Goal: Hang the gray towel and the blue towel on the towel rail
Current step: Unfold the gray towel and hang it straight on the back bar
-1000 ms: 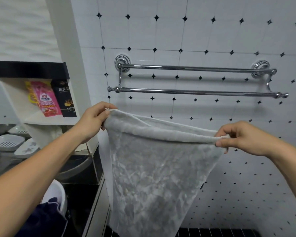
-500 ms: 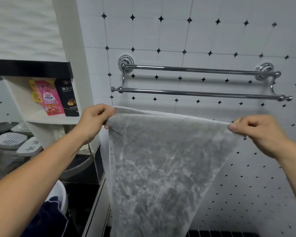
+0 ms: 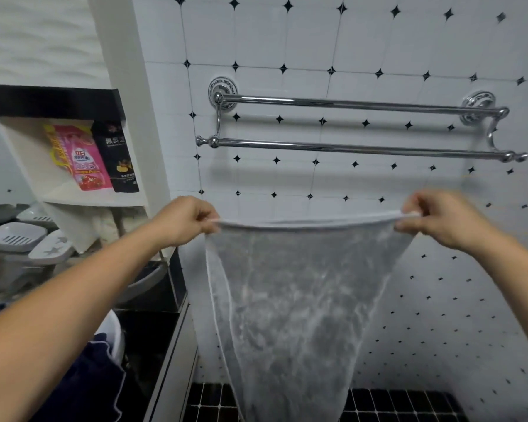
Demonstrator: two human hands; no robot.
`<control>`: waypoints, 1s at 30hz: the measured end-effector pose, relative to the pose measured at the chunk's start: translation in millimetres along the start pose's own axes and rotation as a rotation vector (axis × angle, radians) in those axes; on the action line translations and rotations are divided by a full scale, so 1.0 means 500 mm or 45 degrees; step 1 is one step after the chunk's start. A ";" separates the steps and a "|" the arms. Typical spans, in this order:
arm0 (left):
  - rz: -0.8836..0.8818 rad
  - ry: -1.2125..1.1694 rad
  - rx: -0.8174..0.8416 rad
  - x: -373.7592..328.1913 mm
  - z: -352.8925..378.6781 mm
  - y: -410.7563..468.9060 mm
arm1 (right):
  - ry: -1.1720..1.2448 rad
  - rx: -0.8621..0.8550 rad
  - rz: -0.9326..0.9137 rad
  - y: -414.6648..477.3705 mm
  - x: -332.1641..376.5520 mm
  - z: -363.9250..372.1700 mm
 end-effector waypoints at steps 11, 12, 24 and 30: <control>-0.089 -0.426 -0.280 0.016 -0.018 0.011 | 0.723 0.010 0.129 0.000 -0.012 0.000; -0.060 -0.446 -0.270 0.009 -0.019 0.012 | 0.862 0.109 0.126 0.002 -0.004 0.014; -0.367 -0.599 0.001 0.045 -0.011 0.013 | 0.627 0.501 0.288 0.015 -0.034 0.071; -0.347 -0.825 -0.187 0.000 -0.042 0.042 | 1.109 0.373 0.413 0.051 -0.013 0.084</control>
Point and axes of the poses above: each hand's wrist, its own y-axis towards the middle knuckle, its own z-axis out of the palm, x = y × z, the point moved 3 cm from there along y, towards the middle knuckle, and after that the axes turned 6 degrees about -x, right-handed, at the moved point
